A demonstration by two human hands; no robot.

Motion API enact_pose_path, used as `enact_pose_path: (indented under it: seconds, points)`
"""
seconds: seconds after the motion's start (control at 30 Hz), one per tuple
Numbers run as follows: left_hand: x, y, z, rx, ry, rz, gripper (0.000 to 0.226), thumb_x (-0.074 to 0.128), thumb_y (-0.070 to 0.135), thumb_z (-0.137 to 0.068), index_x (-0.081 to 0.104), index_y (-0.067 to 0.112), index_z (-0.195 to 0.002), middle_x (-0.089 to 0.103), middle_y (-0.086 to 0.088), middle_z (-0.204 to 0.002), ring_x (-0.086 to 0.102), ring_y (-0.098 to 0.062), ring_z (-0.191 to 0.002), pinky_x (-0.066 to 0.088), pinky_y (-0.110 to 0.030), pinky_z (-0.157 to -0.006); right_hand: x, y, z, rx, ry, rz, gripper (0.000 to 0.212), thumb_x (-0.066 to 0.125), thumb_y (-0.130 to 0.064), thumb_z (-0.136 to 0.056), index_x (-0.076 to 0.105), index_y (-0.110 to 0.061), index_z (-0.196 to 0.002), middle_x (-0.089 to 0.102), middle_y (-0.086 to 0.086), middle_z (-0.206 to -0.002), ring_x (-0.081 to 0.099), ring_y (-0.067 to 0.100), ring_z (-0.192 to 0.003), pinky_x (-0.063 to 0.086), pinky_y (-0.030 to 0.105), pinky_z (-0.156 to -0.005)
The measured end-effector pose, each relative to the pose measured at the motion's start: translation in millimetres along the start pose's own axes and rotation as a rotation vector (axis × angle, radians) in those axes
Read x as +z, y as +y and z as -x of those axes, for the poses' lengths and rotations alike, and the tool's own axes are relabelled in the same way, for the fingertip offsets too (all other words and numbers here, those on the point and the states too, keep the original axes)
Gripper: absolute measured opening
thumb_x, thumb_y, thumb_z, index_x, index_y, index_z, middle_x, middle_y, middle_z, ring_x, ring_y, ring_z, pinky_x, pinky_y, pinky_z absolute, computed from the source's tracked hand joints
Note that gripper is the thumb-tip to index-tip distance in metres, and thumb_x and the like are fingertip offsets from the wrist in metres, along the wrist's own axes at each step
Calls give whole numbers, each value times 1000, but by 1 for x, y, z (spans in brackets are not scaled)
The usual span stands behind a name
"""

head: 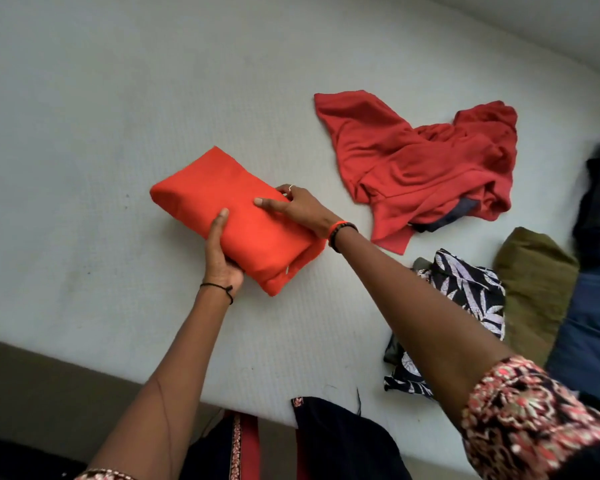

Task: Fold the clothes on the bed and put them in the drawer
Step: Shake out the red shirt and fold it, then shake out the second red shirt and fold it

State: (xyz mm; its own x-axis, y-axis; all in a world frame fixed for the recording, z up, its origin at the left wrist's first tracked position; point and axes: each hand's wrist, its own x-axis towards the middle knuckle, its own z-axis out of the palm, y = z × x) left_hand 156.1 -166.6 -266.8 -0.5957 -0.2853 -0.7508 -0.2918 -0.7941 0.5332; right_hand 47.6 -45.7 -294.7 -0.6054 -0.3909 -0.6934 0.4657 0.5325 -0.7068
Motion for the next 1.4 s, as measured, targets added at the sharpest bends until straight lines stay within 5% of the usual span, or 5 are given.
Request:
enact_pose_path:
  seconds: [0.33, 0.47, 0.63, 1.03, 1.4]
  points:
    - [-10, 6, 36, -252, -243, -259, 14, 72, 29, -68, 79, 22, -79, 74, -3, -92, 71, -16, -83, 58, -31, -68, 0, 50, 100, 5, -159, -487, 44, 71, -31, -82, 57, -18, -122, 67, -4, -116, 65, 12, -105, 51, 24, -87]
    - [-5, -14, 42, -503, -347, -413, 89, 93, 31, -14, 69, 13, -98, 74, -7, -92, 71, -20, -80, 59, -34, -68, -1, 93, 154, 69, -146, -772, 81, 83, -54, -58, 51, -19, -124, 65, -5, -119, 62, 13, -110, 51, 25, -88]
    - [19, -52, 49, -687, -488, -615, 87, 94, 37, -31, 64, 12, -109, 70, -9, -109, 69, -21, -96, 58, -33, -75, 2, 141, 200, 120, 104, -1001, 94, 92, -44, -46, 53, -10, -124, 67, 6, -119, 63, 20, -109, 53, 29, -86]
    - [-7, -111, 52, -196, -444, -1063, 90, 84, 39, -50, 46, 25, -130, 60, 9, -122, 60, -4, -108, 49, -28, -93, 13, 180, 198, 242, 523, -891, 59, 82, -23, -71, 56, -15, -124, 67, 4, -117, 65, 18, -106, 51, 36, -96]
    - [1, -134, 70, 138, -147, -1401, 76, 81, 20, -72, 41, 8, -135, 44, -16, -132, 44, -29, -124, 38, -41, -105, 25, 151, 197, 426, 736, -411, 61, 73, -31, -81, 48, -3, -129, 57, 16, -126, 55, 28, -115, 39, 28, -97]
